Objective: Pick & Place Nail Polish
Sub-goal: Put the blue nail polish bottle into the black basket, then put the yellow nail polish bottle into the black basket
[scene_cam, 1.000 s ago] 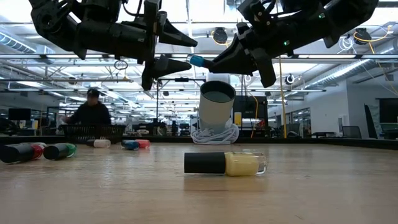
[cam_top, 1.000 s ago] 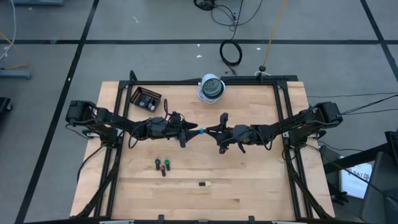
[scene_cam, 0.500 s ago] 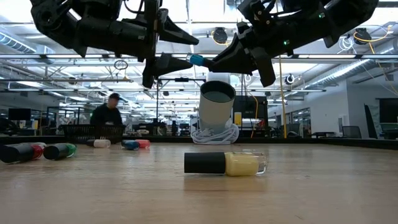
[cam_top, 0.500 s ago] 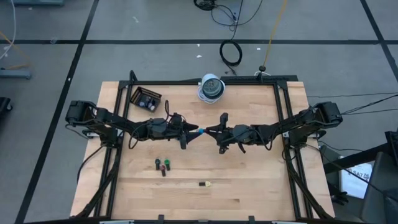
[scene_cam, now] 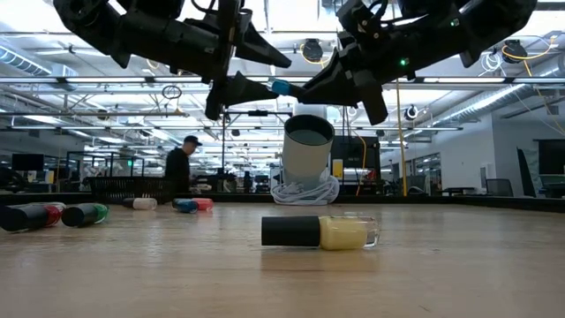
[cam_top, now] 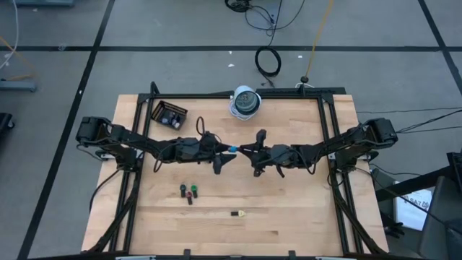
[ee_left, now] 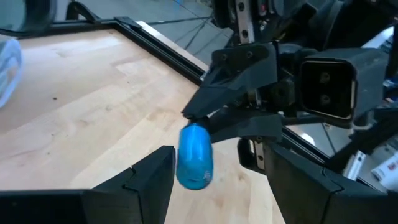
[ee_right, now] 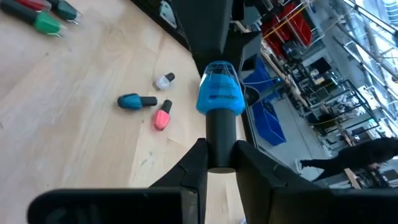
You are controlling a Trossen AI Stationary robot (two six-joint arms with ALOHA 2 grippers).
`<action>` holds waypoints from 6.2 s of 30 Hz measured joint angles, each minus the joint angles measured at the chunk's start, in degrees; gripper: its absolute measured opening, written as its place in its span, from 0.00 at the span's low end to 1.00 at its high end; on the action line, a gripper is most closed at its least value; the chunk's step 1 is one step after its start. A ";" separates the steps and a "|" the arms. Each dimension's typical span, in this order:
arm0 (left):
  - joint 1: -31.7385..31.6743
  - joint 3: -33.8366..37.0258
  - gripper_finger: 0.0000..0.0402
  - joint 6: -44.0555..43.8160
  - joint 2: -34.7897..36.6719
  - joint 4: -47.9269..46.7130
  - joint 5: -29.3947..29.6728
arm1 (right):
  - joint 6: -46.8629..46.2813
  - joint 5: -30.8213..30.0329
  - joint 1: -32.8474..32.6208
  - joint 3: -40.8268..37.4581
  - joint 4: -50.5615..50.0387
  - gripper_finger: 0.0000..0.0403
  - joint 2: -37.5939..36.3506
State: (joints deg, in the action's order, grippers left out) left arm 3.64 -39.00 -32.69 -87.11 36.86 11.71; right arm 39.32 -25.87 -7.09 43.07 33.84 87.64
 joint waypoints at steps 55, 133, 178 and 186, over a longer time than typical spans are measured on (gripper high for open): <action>-1.41 -0.07 0.14 -1.37 -6.03 9.99 -0.03 | 0.54 0.07 -0.02 0.00 0.21 0.12 0.02; -36.04 5.05 0.44 -12.48 6.71 -56.32 31.82 | -12.32 -1.09 -0.42 0.00 -9.04 0.49 -8.46; -6.30 5.05 0.71 26.66 16.72 -15.08 10.73 | -46.68 12.64 -17.88 0.39 -7.15 0.50 9.45; 2.17 5.11 0.70 27.35 18.27 -13.90 10.79 | -50.02 12.97 -21.55 6.27 -1.00 0.58 21.52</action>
State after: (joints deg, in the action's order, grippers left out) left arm 5.81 -33.89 -5.34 -68.84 22.96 22.50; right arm -10.70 -12.91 -28.64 49.34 32.84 109.16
